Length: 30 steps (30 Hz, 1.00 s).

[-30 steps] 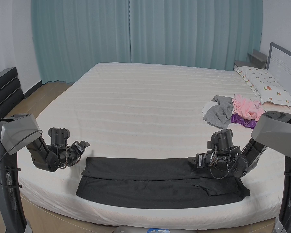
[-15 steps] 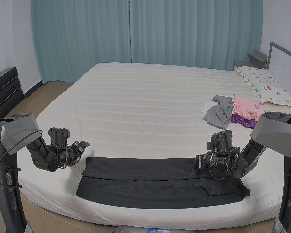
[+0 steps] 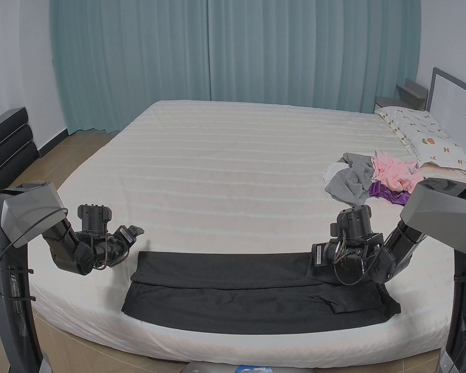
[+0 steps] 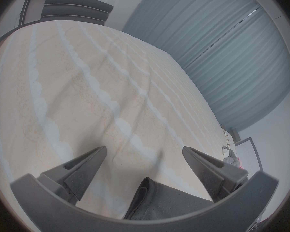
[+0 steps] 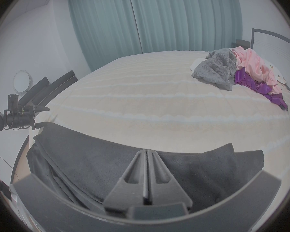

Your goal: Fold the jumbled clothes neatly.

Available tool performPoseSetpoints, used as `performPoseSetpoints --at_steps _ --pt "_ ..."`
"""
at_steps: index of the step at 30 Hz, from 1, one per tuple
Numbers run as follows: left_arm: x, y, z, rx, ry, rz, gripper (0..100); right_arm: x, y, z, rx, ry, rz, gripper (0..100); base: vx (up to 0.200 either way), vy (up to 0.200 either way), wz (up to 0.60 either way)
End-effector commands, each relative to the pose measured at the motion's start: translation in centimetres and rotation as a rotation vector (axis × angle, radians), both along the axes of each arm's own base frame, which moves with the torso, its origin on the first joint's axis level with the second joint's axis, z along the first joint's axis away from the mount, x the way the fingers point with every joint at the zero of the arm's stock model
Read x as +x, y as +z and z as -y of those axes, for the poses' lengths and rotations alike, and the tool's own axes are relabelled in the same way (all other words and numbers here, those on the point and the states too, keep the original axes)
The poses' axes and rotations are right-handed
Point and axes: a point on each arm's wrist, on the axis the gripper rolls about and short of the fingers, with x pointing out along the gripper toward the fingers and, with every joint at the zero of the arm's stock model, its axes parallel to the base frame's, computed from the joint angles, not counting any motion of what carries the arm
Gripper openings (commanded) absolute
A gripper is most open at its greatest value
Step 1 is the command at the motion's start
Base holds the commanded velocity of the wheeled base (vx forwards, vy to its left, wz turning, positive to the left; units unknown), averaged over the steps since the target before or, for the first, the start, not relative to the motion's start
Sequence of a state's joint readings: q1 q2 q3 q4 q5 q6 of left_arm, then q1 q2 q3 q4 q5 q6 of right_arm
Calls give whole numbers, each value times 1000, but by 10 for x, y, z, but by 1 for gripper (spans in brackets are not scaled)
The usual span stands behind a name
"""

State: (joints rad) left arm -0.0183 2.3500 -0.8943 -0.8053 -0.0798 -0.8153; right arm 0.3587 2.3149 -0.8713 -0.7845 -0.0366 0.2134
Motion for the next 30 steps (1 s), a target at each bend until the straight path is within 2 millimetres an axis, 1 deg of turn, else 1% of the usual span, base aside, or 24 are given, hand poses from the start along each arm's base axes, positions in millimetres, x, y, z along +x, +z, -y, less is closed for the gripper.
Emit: performPoseSetpoints --at_steps 1,8,9,11,13,14,15,16,17,18,19,22,24,26,27,30 --pt "0 0 0 -1 0 0 100 1 -1 -1 2 0 0 100 0 0 0" --pt "0 0 0 -1 -1 -2 100 2 10 2 70 -51 8 100 0 0 0" --pt "-1 1 0 -2 -1 0 100 3 22 15 99 -86 20 100 0 0 0" --pt "-1 1 0 -2 -1 0 100 3 27 30 114 -128 21 100 0 0 0" --pt "-1 1 0 -3 0 0 100 1 27 43 140 -167 7 100 0 0 0" --pt "-1 1 0 -3 0 0 100 1 28 53 165 -188 -3 100 0 0 0" --pt "-1 1 0 -3 0 0 100 1 28 53 165 -188 -3 100 0 0 0" --pt "-1 1 0 -3 0 0 100 -2 26 68 211 -210 -33 100 0 0 0" --pt "-1 1 0 -4 -1 -2 100 -3 25 74 226 -222 -46 100 0 0 0" --pt "-1 1 0 -4 -1 -2 100 -3 25 74 226 -222 -46 100 0 0 0" --pt "-1 2 0 -9 -3 -1 100 -4 20 85 237 -250 -63 100 0 0 0" --pt "-2 2 0 -16 -13 -1 100 -3 17 96 245 -282 -73 100 0 0 0" --pt "-2 2 1 -19 -16 -1 100 -2 9 99 257 -299 -96 100 0 0 0" --pt "-2 2 1 -19 -16 -2 100 -2 9 99 259 -300 -96 100 0 0 0" --pt "-2 2 1 -19 -16 -2 100 0 4 99 275 -307 -111 100 0 0 0" --pt "-2 2 1 -19 -16 -2 100 1 -1 98 295 -306 -130 100 0 0 0"
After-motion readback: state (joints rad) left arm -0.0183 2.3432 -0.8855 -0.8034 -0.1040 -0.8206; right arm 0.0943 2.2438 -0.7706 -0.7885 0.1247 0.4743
